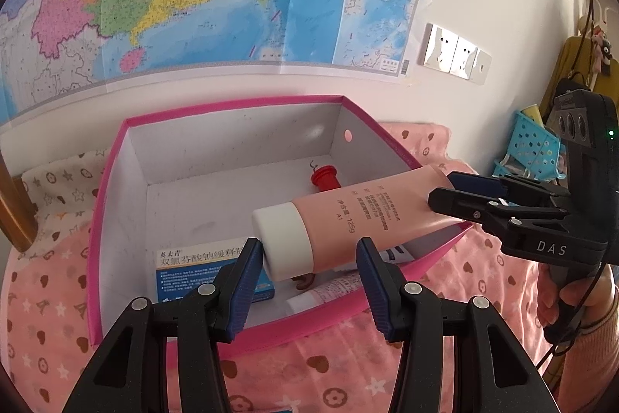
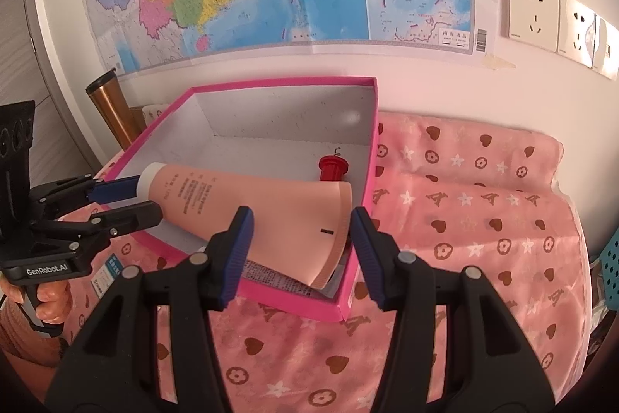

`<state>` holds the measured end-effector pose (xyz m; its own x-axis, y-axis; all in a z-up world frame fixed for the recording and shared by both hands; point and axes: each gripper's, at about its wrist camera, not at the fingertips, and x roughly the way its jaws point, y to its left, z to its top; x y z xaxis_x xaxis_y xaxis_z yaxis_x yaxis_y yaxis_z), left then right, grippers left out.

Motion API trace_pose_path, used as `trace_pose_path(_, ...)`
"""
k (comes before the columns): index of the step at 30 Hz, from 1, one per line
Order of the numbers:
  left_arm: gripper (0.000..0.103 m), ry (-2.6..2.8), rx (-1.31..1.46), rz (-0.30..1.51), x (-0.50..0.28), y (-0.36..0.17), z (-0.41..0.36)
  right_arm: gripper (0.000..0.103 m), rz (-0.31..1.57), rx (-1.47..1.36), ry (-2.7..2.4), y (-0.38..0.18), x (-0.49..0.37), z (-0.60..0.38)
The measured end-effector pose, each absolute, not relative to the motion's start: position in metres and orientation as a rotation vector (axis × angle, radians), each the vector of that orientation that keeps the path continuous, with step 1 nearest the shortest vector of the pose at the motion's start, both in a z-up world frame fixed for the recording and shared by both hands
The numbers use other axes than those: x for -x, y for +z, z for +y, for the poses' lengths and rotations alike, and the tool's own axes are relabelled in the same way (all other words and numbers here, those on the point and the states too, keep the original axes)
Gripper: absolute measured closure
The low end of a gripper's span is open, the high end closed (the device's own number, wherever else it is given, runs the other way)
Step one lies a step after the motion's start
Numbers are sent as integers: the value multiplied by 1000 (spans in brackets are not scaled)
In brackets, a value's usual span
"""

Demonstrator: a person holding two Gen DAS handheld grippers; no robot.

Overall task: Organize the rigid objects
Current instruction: 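Lift the pink tube and carry it over the magenta box, then open the left gripper to drop the pink tube into the box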

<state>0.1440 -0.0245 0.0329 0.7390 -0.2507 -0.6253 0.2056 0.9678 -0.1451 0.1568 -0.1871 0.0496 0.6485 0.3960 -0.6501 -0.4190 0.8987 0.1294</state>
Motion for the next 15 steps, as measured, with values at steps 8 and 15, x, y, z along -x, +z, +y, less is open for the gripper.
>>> trace_pose_path(8, 53, -246, 78, 726, -154, 25, -23, 48, 742, 61, 445, 45, -163, -183)
trace_pose_path(15, 53, -251, 86, 746, -161, 20, -22, 48, 735, 80, 435, 45, -164, -180)
